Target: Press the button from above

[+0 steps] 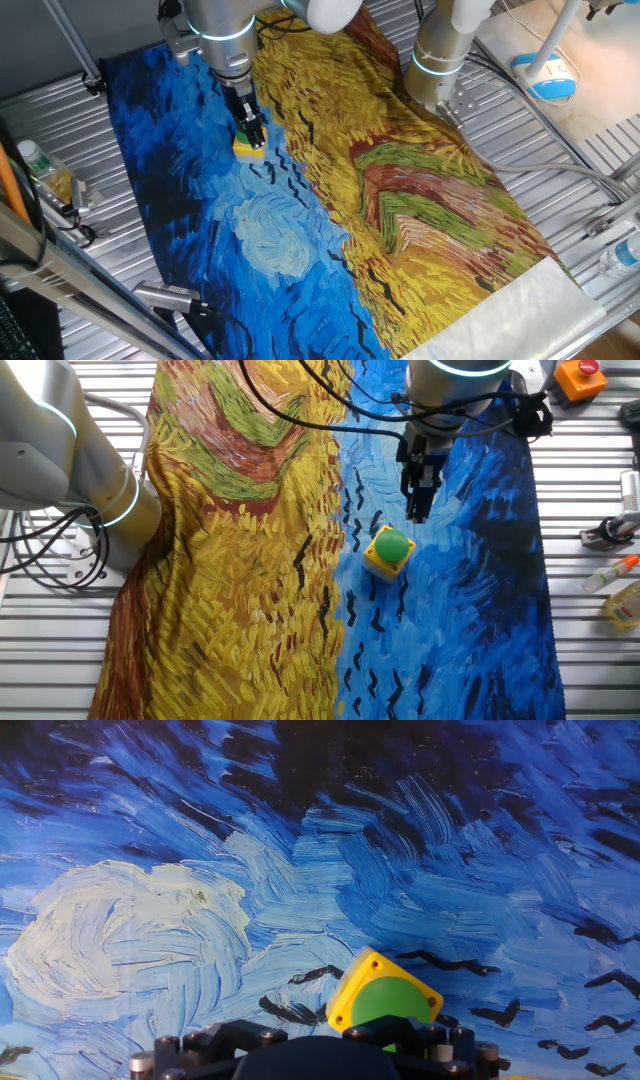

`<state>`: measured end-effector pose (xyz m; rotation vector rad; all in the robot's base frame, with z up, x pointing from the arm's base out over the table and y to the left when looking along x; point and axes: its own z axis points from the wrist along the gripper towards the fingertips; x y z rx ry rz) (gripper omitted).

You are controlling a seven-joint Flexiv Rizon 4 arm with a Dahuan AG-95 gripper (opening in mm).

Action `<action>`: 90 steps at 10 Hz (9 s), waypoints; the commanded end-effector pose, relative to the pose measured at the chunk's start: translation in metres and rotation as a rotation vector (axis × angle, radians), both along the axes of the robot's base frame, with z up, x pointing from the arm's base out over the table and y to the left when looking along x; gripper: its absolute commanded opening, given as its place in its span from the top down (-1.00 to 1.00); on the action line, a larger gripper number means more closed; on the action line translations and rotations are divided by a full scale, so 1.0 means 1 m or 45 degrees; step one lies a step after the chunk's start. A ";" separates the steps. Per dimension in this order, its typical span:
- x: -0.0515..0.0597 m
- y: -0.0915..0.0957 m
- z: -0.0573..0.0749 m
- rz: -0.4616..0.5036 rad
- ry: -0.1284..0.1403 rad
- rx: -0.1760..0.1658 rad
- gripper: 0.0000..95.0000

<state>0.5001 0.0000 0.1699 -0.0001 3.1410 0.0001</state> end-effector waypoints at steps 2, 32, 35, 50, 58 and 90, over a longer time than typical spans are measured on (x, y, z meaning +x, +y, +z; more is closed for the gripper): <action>0.000 0.000 0.000 0.197 -0.036 0.022 1.00; -0.004 -0.015 -0.007 0.267 -0.013 0.038 1.00; -0.011 -0.027 -0.010 0.311 -0.016 0.059 1.00; -0.024 -0.048 -0.019 0.203 -0.021 0.029 1.00; -0.031 -0.054 -0.031 0.212 -0.007 0.042 1.00; -0.017 -0.057 -0.068 0.250 -0.012 0.058 1.00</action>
